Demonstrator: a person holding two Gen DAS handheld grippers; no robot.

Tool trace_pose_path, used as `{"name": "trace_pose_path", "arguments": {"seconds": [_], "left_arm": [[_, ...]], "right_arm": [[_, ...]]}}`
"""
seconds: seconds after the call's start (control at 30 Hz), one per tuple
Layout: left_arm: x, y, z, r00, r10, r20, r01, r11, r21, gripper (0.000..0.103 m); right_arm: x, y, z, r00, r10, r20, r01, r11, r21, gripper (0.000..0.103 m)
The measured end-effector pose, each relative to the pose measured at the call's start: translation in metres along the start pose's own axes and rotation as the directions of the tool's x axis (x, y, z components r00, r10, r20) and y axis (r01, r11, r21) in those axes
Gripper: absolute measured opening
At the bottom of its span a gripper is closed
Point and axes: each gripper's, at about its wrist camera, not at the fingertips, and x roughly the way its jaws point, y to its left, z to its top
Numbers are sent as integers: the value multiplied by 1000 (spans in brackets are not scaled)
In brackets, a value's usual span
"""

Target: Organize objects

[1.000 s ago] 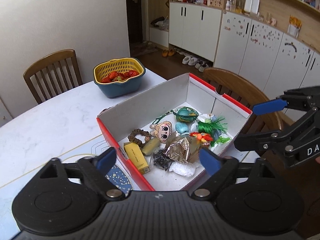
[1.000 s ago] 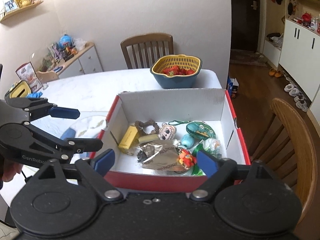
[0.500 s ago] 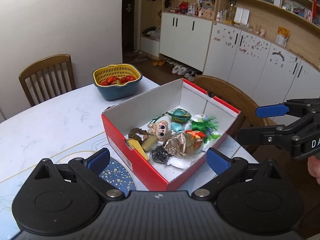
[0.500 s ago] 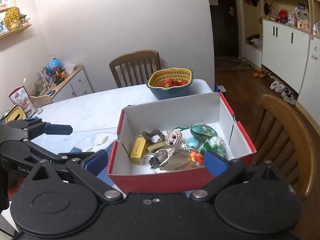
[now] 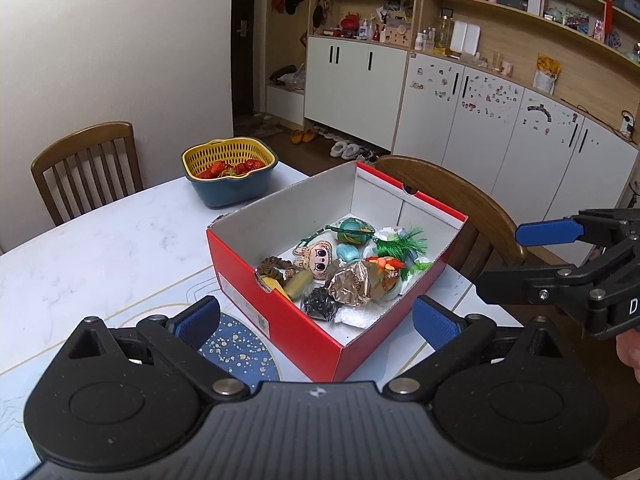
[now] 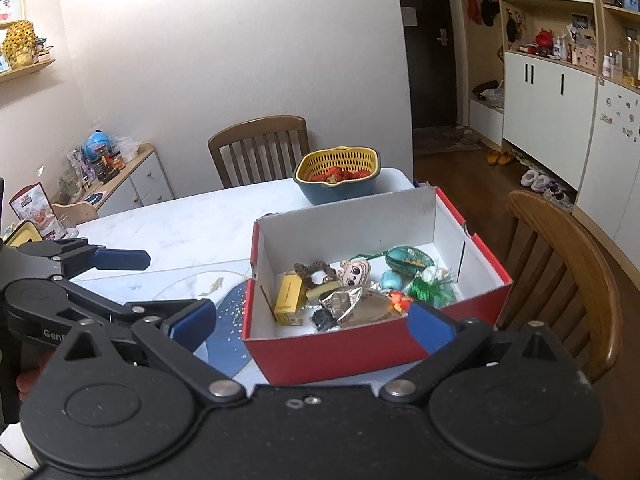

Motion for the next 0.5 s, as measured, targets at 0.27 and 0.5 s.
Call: {"name": "trace_pose_path", "arguments": {"seconds": [0.27, 0.5], "left_arm": [[-5, 11, -8, 1000, -24, 4, 24, 1000, -3, 103], [-9, 24, -16, 1000, -5, 2, 5, 1000, 0, 103]], "right_arm": [[-2, 13, -8, 1000, -18, -5, 18, 1000, 19, 102], [6, 26, -8, 1000, -22, -17, 22, 1000, 13, 102]]}}
